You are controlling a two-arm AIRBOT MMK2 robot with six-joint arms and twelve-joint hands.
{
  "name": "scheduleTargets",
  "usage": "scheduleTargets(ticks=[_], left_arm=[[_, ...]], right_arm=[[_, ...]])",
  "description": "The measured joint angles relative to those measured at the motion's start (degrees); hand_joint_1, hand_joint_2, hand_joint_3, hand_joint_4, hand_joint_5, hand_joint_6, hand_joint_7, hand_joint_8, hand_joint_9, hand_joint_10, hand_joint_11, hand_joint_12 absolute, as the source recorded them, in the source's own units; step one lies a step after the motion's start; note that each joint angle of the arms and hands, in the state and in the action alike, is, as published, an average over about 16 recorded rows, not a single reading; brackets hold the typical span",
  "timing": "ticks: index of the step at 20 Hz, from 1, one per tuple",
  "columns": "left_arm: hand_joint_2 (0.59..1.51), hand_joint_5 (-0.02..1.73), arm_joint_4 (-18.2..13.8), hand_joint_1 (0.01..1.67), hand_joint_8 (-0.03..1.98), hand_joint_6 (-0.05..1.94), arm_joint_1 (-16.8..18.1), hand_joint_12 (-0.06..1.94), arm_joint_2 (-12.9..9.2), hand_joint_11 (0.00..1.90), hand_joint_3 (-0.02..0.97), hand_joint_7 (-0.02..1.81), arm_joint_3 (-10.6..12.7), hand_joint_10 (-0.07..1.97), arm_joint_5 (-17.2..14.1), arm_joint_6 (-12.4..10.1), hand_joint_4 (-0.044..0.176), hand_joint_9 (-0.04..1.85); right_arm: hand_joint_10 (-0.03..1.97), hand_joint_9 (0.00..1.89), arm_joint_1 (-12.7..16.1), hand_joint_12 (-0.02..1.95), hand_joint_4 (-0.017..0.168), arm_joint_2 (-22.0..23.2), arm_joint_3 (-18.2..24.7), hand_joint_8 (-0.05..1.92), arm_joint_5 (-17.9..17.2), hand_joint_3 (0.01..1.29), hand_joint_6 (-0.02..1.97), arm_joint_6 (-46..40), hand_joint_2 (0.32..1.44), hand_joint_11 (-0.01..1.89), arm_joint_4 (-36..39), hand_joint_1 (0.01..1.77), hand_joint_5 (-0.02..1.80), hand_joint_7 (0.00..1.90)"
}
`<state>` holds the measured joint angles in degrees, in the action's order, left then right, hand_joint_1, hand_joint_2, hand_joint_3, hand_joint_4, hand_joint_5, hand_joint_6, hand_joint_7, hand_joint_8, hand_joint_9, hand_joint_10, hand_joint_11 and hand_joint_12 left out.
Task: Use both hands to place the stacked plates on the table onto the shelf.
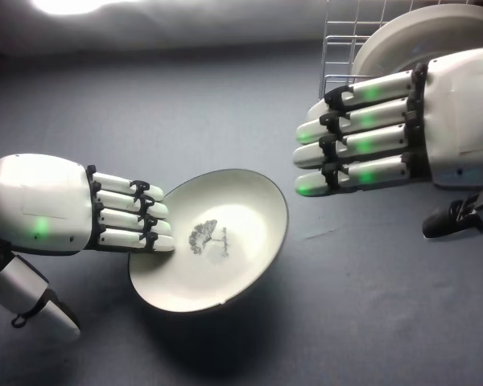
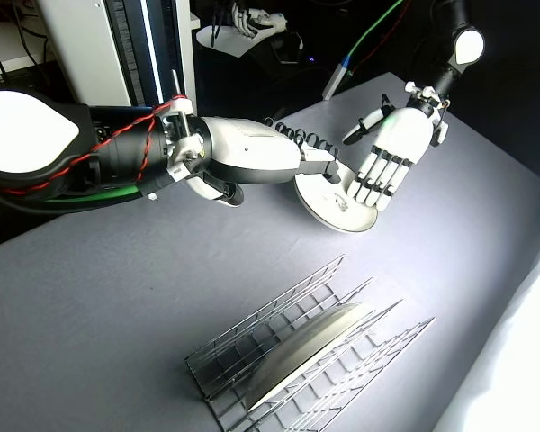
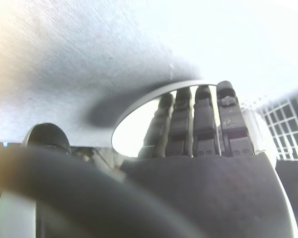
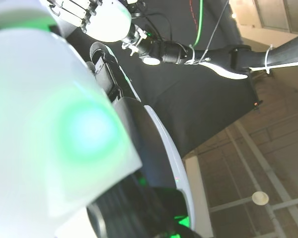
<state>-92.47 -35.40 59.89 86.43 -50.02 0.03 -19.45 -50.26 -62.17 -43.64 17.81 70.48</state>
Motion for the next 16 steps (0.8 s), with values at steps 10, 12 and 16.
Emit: scheduleTargets(ticks=[10, 12, 16], left_arm=[[1.071, 0.00, 2.10, 0.02, 0.00, -0.04, -2.39, -0.02, 0.17, 0.03, 0.020, 0.03, 0.04, -0.01, 0.37, -0.10, -0.011, 0.01], [1.071, 0.00, 2.27, 0.02, 0.00, -0.04, -2.53, -0.02, 0.22, 0.03, 0.020, 0.03, 0.07, -0.01, 0.36, -0.11, -0.011, 0.01], [1.073, 0.00, 2.44, 0.02, 0.00, -0.04, -2.62, -0.02, 0.34, 0.03, 0.019, 0.03, 0.14, -0.01, 0.34, -0.13, -0.011, 0.01]], right_arm=[[0.01, 0.10, -2.01, 0.49, 0.004, -5.79, -0.04, 0.03, 5.72, 0.01, 0.02, 0.48, 1.04, 0.01, -2.31, 0.92, 0.15, 0.10], [0.01, 0.10, -2.47, 0.48, 0.004, -7.58, -0.18, 0.03, 7.32, 0.01, 0.02, 0.50, 1.04, 0.01, -2.81, 0.91, 0.15, 0.10], [0.01, 0.10, -3.35, 0.45, 0.004, -11.68, -1.24, 0.03, 10.36, 0.01, 0.02, 0.55, 1.05, 0.01, -3.84, 0.91, 0.14, 0.10]])
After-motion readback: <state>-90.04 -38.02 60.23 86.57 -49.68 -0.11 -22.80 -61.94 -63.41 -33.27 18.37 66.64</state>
